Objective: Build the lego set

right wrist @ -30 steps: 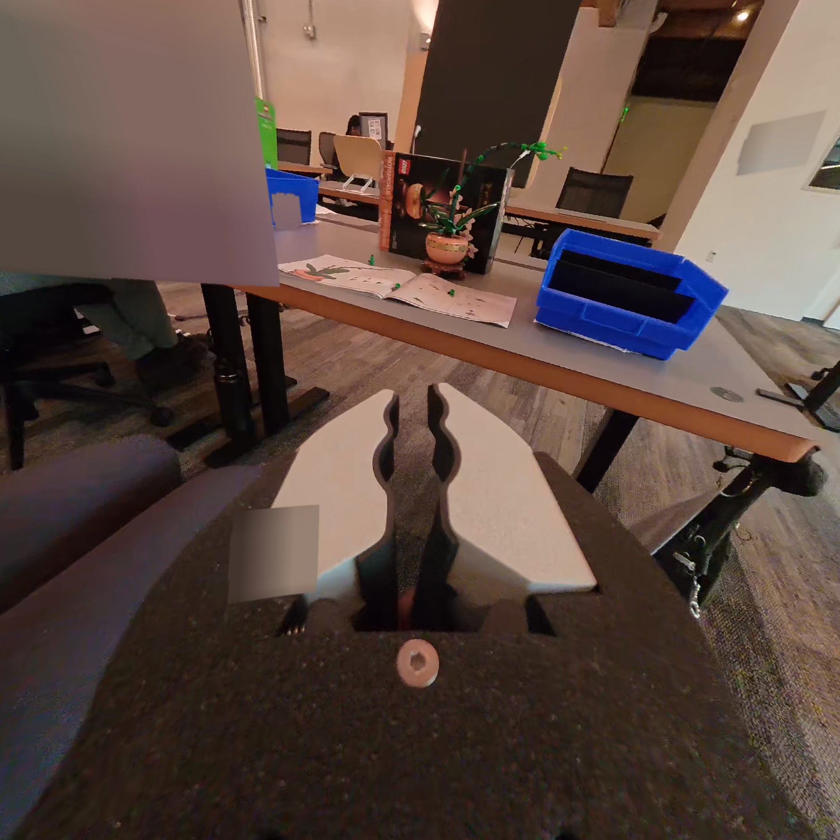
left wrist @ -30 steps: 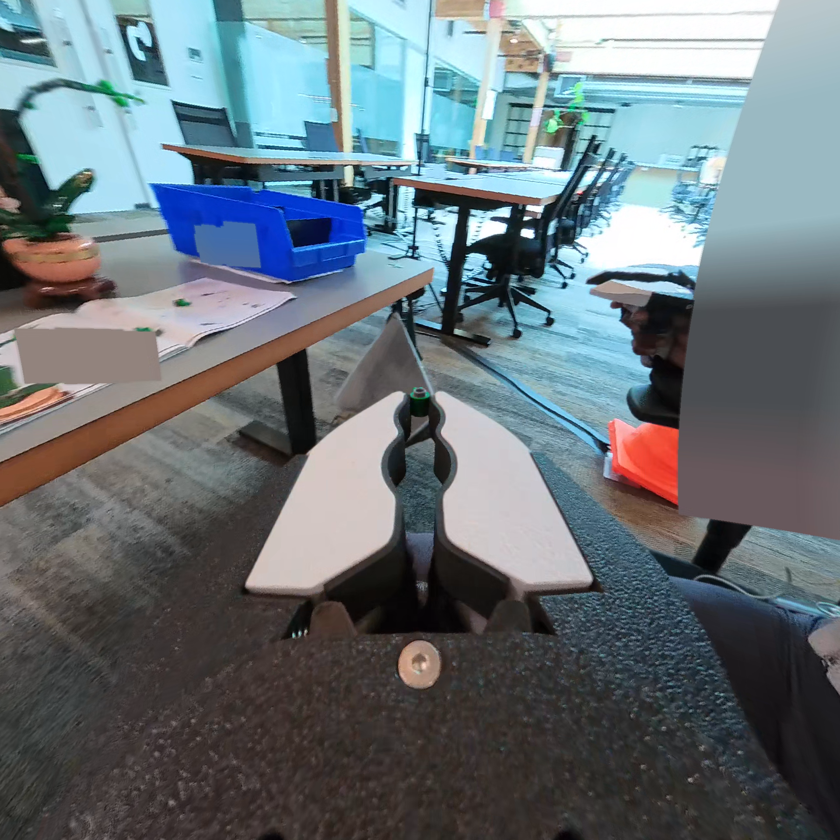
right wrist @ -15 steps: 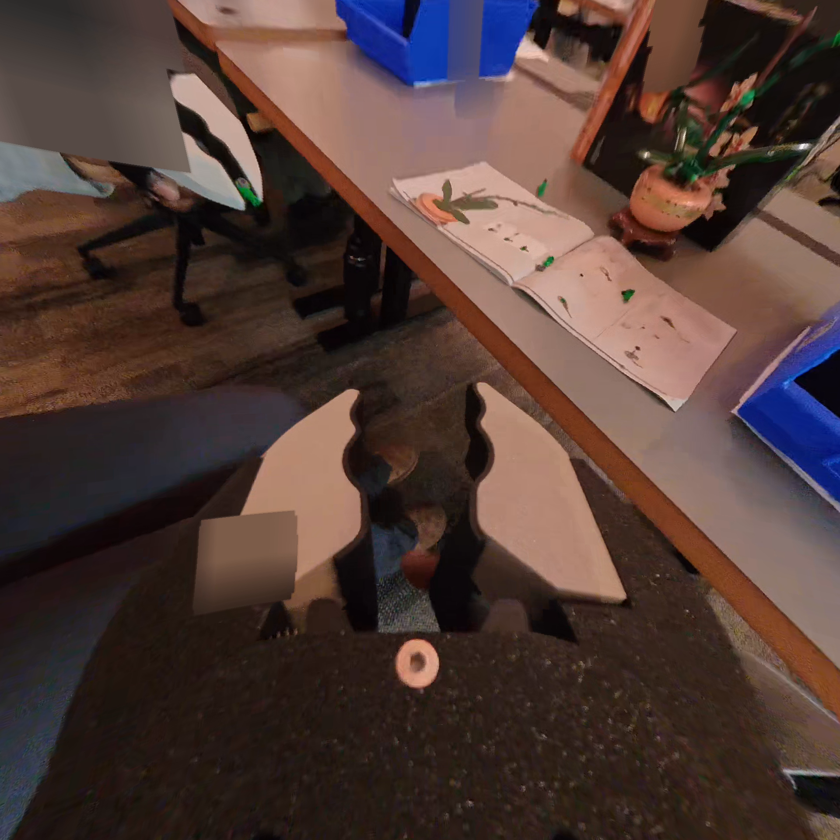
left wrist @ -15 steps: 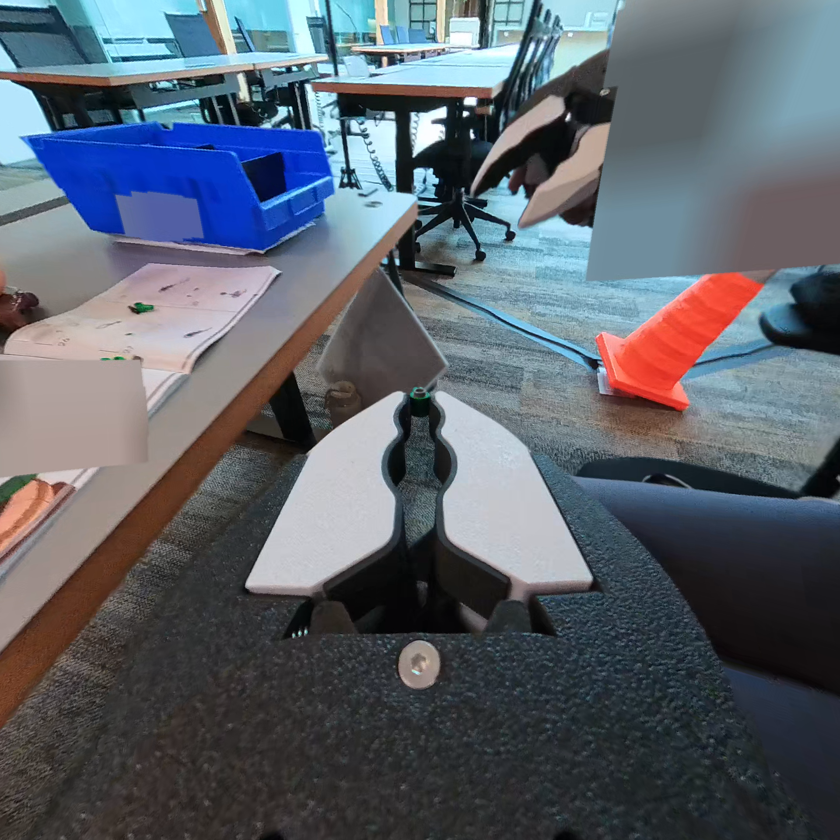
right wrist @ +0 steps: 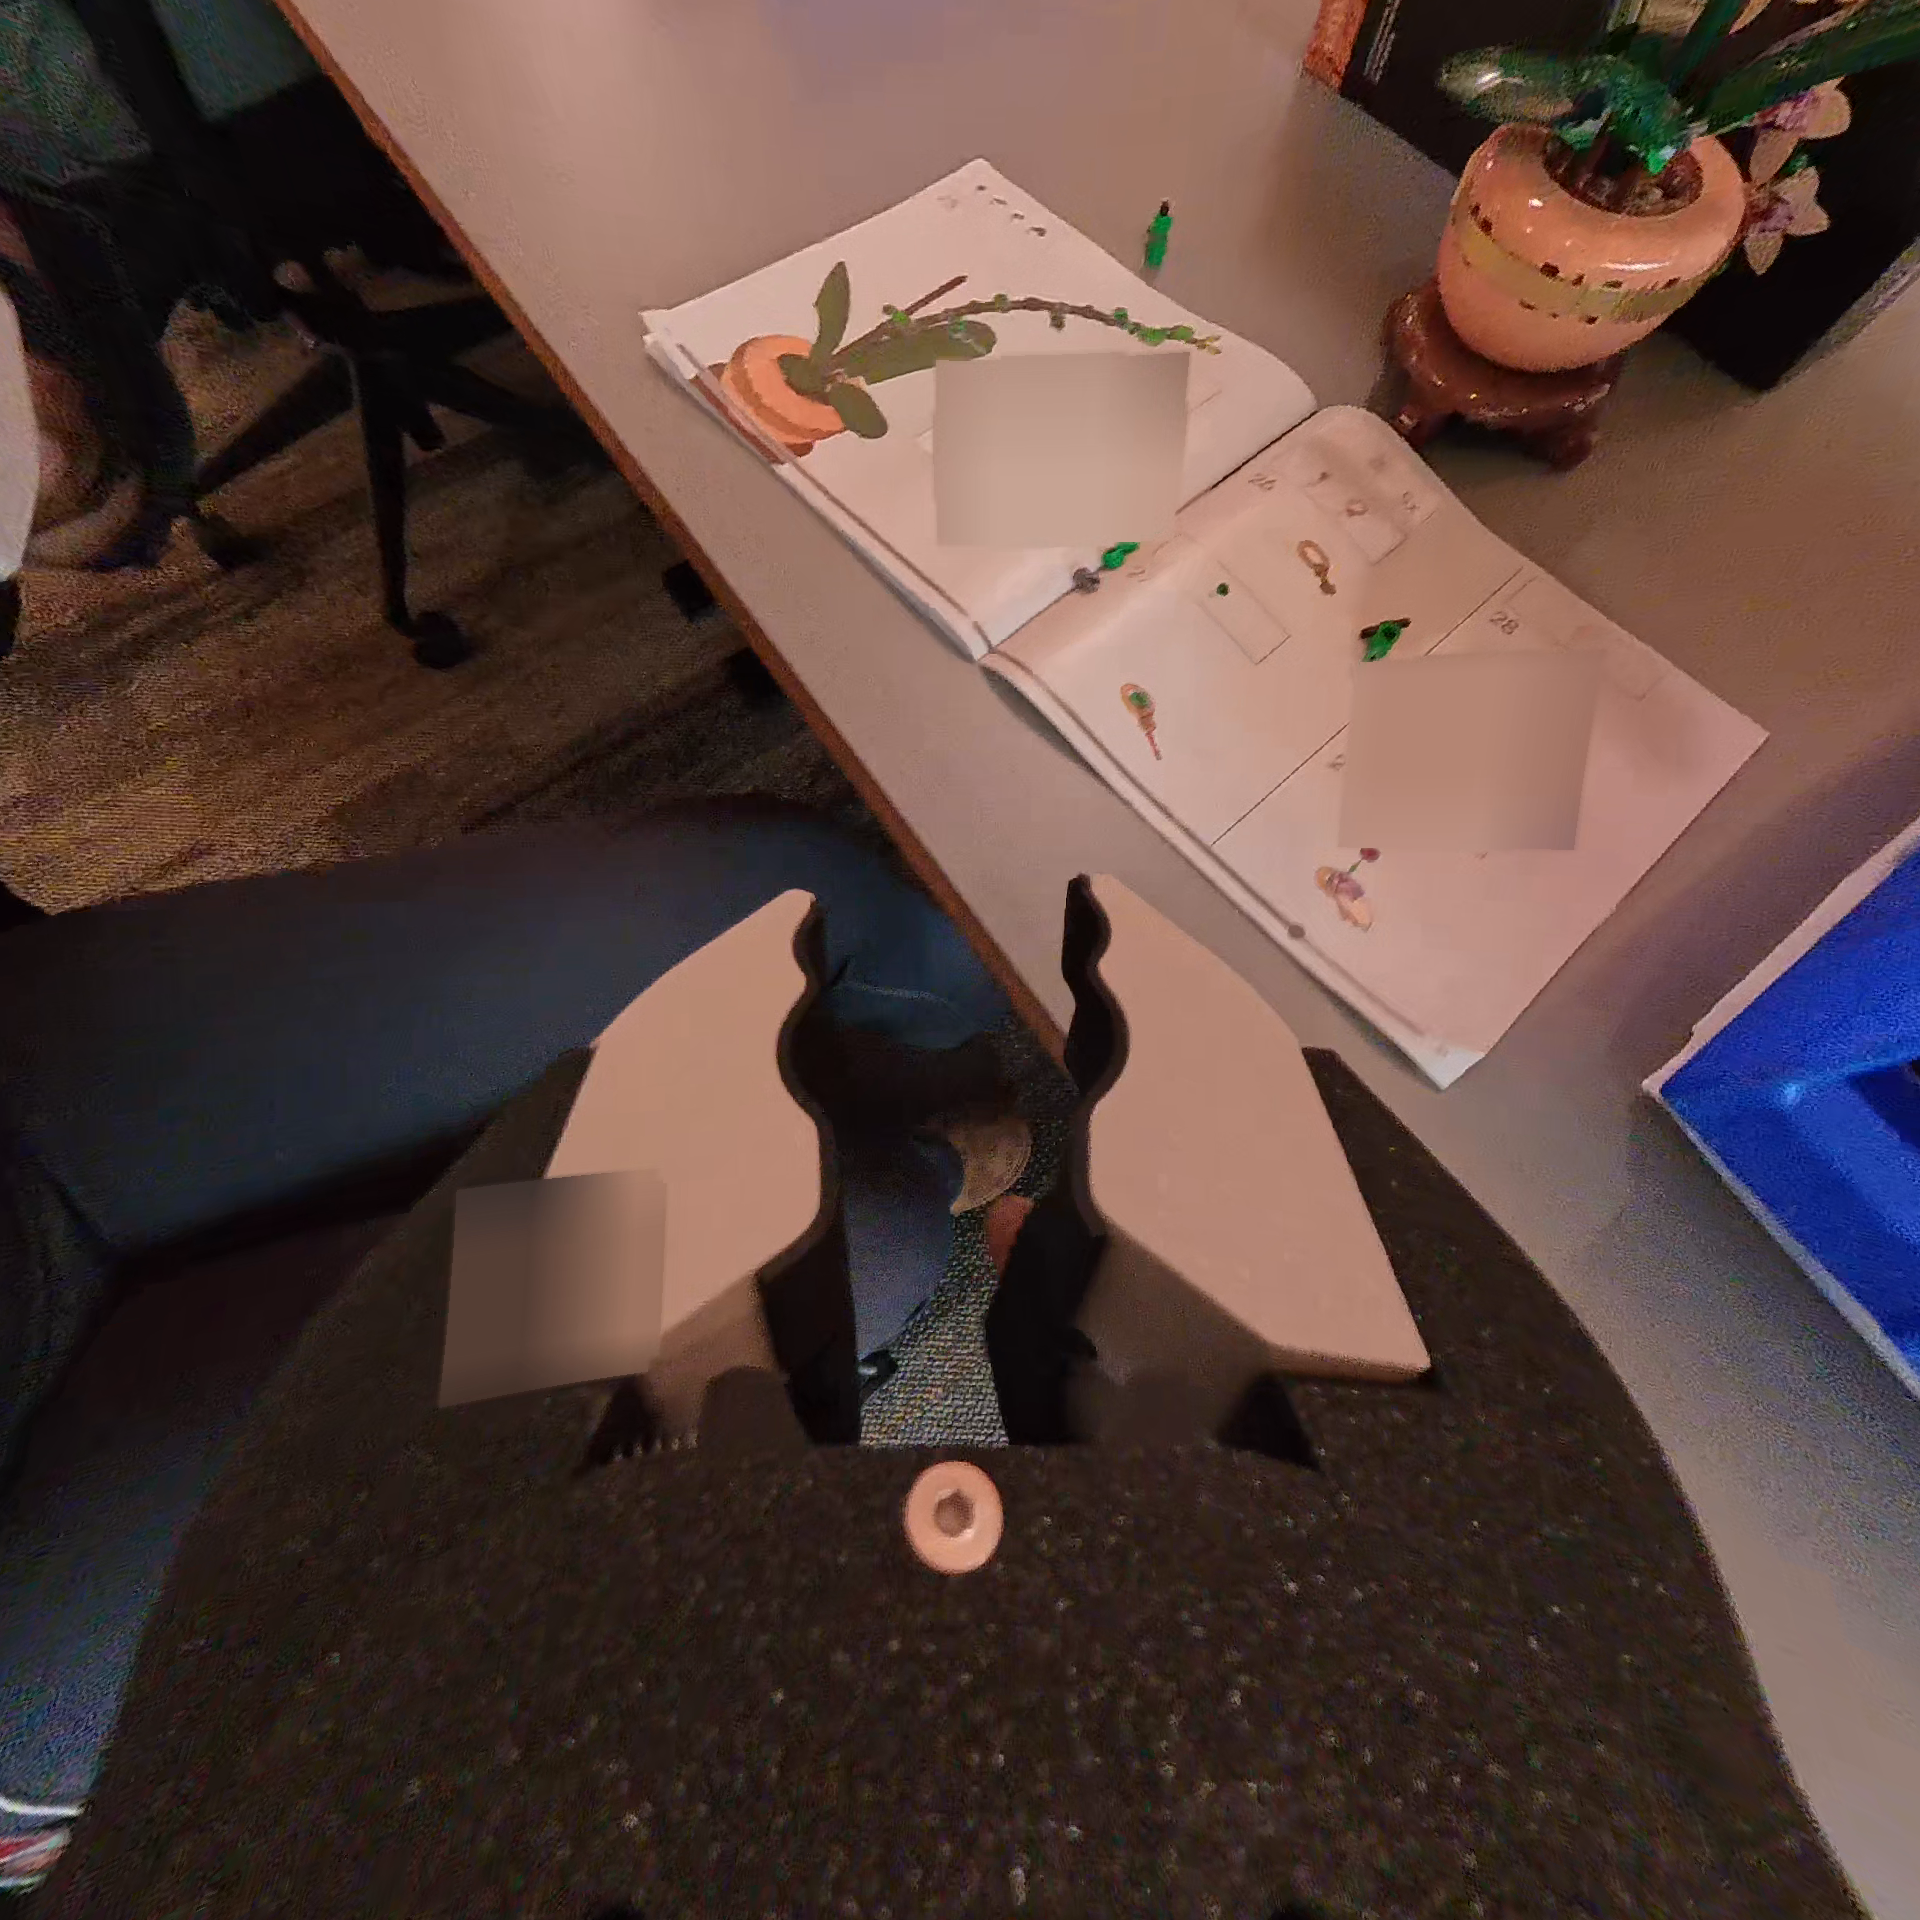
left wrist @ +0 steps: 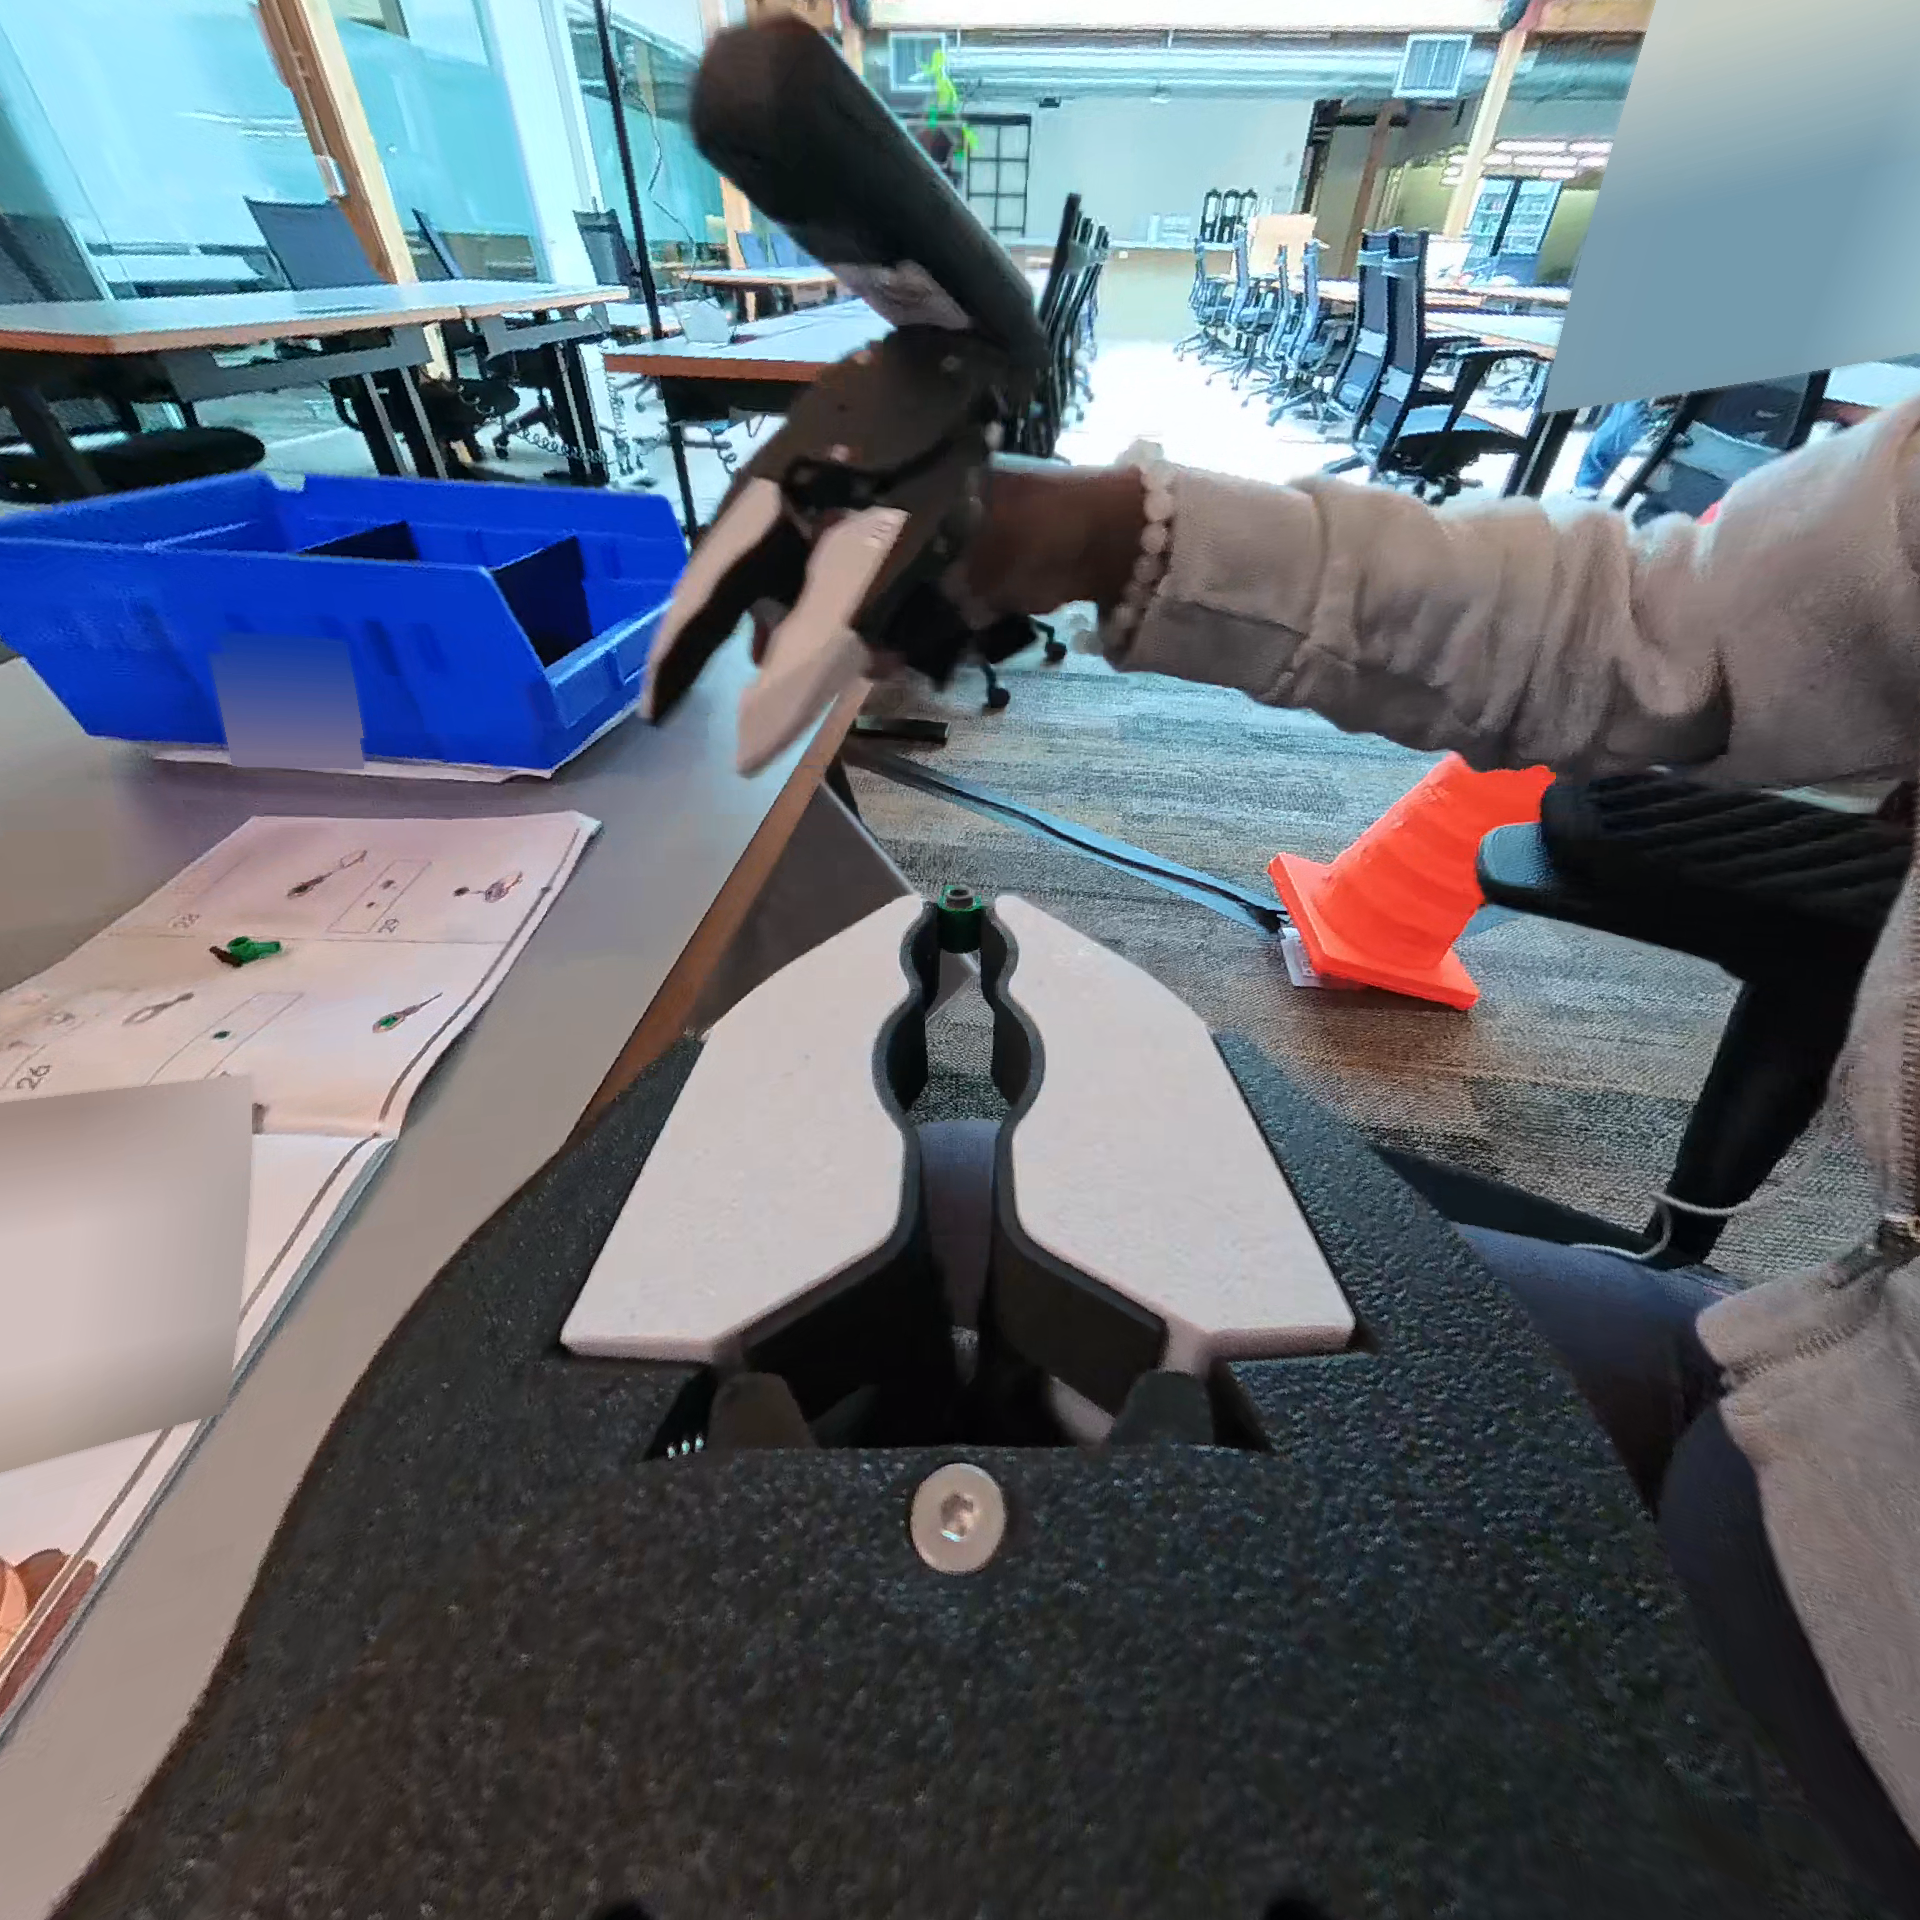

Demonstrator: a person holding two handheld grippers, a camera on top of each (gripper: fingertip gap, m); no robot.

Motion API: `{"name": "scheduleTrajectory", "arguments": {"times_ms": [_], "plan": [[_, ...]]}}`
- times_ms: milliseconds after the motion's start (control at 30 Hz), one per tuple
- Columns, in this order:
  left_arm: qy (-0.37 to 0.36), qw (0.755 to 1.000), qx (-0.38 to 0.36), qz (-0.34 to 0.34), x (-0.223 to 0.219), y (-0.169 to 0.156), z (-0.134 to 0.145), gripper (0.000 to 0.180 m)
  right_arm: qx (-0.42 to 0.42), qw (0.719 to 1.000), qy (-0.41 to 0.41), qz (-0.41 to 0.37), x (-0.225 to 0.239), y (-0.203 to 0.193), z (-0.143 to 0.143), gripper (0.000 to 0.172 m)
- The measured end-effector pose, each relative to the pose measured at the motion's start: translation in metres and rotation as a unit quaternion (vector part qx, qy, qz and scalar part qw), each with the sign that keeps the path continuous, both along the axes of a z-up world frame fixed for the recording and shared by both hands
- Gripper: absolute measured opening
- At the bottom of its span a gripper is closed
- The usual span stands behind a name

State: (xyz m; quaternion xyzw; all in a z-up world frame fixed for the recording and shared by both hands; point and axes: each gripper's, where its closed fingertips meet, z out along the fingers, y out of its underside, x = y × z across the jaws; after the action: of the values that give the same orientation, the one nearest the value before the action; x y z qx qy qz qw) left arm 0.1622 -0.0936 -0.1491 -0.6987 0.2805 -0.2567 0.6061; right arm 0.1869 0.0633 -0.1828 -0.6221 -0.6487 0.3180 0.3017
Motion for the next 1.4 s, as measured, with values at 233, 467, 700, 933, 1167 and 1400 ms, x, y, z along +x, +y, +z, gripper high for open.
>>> {"name": "scheduleTrajectory", "arguments": {"times_ms": [233, 467, 700, 933, 1167, 1400], "plan": [[0.062, 0.996, -0.056, 0.025, -0.050, 0.017, -0.047, 0.006, 0.034, 0.994, -0.097, 0.028, -0.105, 0.078, -0.038, 0.031], [0.005, 0.995, -0.060, 0.079, -0.088, 0.034, -0.044, 0.006, 0.017, 0.969, -0.247, 0.012, -0.130, 0.123, -0.078, 0.039], [0.016, 0.999, -0.020, 0.040, -0.084, 0.064, -0.031, 0.006, 0.025, 0.974, -0.222, 0.023, -0.146, 0.134, -0.062, 0.032], [0.055, 0.998, -0.013, 0.012, -0.084, 0.079, -0.035, 0.006, 0.015, 0.960, -0.275, 0.053, -0.144, 0.140, -0.091, 0.028], [-0.003, 1.000, -0.018, -0.010, -0.100, 0.097, -0.031, 0.006, 0.024, 0.954, -0.283, 0.097, -0.142, 0.141, -0.091, 0.015], [0.008, 1.000, 0.013, 0.003, -0.121, 0.125, -0.012, 0.006, 0.175, 0.894, -0.273, 0.310, -0.140, 0.127, -0.089, 0.015]]}}
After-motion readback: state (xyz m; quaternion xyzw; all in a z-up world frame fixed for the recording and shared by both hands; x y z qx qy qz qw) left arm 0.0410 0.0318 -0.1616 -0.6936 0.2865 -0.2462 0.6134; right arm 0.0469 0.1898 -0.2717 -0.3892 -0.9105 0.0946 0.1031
